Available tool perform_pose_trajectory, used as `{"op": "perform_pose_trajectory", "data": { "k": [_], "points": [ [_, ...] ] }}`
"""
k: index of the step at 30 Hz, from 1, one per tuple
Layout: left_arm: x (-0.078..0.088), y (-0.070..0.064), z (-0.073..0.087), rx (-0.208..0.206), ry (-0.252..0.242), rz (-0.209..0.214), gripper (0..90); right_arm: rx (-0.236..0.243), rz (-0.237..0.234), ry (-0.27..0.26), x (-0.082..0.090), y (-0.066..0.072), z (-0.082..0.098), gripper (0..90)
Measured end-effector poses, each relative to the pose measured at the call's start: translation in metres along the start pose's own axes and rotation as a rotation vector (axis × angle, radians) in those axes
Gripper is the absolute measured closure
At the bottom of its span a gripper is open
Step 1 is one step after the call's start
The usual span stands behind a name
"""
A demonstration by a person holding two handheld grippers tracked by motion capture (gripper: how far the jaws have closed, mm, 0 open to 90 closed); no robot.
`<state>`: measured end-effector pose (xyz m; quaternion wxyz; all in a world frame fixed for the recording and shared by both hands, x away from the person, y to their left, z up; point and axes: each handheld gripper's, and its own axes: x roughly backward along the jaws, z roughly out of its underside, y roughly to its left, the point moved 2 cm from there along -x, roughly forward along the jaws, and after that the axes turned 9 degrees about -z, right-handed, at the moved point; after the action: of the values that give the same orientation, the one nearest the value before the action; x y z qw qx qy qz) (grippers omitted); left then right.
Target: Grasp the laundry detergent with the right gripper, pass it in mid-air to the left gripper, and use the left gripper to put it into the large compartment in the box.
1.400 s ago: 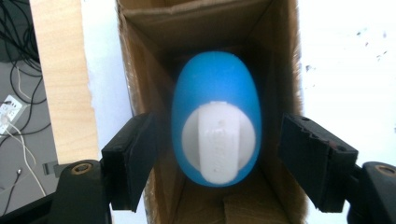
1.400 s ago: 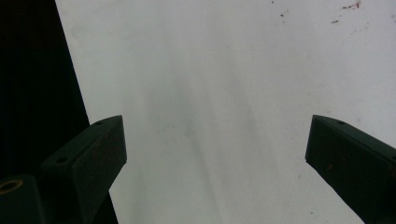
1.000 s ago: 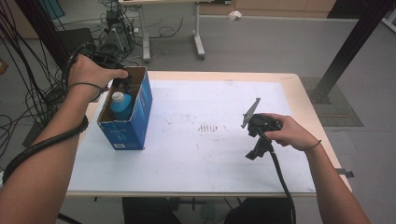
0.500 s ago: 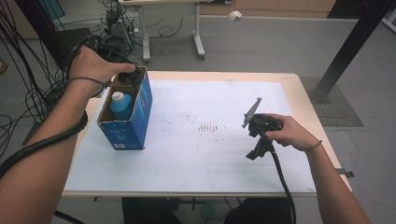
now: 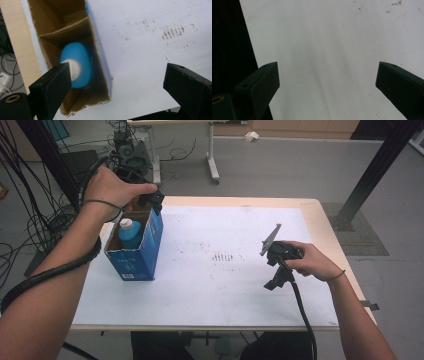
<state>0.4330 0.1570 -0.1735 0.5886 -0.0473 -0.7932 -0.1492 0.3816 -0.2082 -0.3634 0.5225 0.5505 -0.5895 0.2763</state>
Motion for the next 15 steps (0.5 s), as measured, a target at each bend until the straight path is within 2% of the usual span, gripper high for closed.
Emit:
{"op": "perform_pose_trajectory", "data": {
  "k": [7,15],
  "points": [
    [-0.003,-0.021,-0.007,-0.051,-0.006,0.036,6.3,0.002,0.001,0.004,0.001,0.000,-0.001,4.6],
    [-0.018,-0.045,-0.015,-0.086,-0.010,0.087,6.4,0.001,0.001,0.007,0.001,0.000,-0.003,4.6]
  ]
}}
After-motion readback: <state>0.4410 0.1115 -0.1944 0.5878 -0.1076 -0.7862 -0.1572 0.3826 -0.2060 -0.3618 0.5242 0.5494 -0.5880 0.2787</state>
